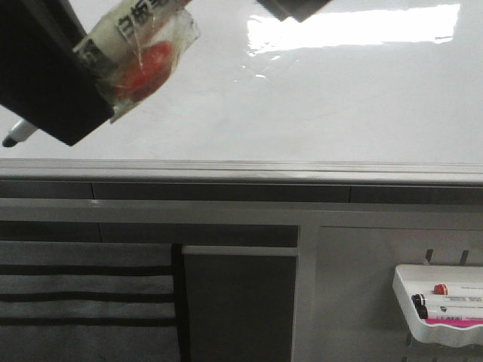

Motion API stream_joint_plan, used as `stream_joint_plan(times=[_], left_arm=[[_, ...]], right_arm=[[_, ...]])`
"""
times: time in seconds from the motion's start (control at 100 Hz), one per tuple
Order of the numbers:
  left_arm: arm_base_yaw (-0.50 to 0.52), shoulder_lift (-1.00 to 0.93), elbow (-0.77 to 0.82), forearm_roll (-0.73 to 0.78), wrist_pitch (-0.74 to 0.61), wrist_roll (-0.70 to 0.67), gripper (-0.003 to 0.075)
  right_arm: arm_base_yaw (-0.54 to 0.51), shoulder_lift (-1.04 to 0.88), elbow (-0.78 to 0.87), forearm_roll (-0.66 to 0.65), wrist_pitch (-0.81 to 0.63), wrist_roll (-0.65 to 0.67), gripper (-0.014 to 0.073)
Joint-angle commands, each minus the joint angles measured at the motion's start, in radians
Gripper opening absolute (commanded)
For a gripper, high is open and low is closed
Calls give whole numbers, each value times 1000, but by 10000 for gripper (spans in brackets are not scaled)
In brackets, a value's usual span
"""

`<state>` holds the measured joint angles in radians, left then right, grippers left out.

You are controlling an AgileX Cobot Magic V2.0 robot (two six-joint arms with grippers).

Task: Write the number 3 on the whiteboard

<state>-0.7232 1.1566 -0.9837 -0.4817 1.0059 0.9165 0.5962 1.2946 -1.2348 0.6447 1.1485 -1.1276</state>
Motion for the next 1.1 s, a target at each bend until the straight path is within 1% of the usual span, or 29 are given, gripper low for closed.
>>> stream_joint_plan(times=[0.0, 0.22, 0.35, 0.54, 0.59, 0.71, 0.87, 1.01, 1.09], left_arm=[[-9, -17, -34, -41, -27, 3, -20], [-9, -17, -34, -41, -27, 3, -20], [-9, -17, -34, -41, -27, 3, -20], [-9, -17, -34, -41, -27, 3, -20], [-9, -17, -34, -41, -27, 3, -20], [-9, -17, -34, -41, -27, 3, -20], [-9, -17, -34, -41, -27, 3, -20], [-9, -17, -34, -41, -35, 3, -20], [-9, -17, -34, -41, -39, 3, -13]], right_arm=[[30, -3, -60, 26, -7, 20, 333], [81, 23, -81, 26, -25, 38, 333], [107, 33, -81, 26, -43, 70, 333], [119, 39, -81, 18, -67, 96, 326], [119, 39, -81, 18, -67, 103, 299], [119, 39, -81, 16, -67, 105, 197], [119, 39, -81, 10, -67, 105, 104], [119, 39, -81, 10, -65, 105, 59], [119, 39, -81, 10, -65, 105, 59]])
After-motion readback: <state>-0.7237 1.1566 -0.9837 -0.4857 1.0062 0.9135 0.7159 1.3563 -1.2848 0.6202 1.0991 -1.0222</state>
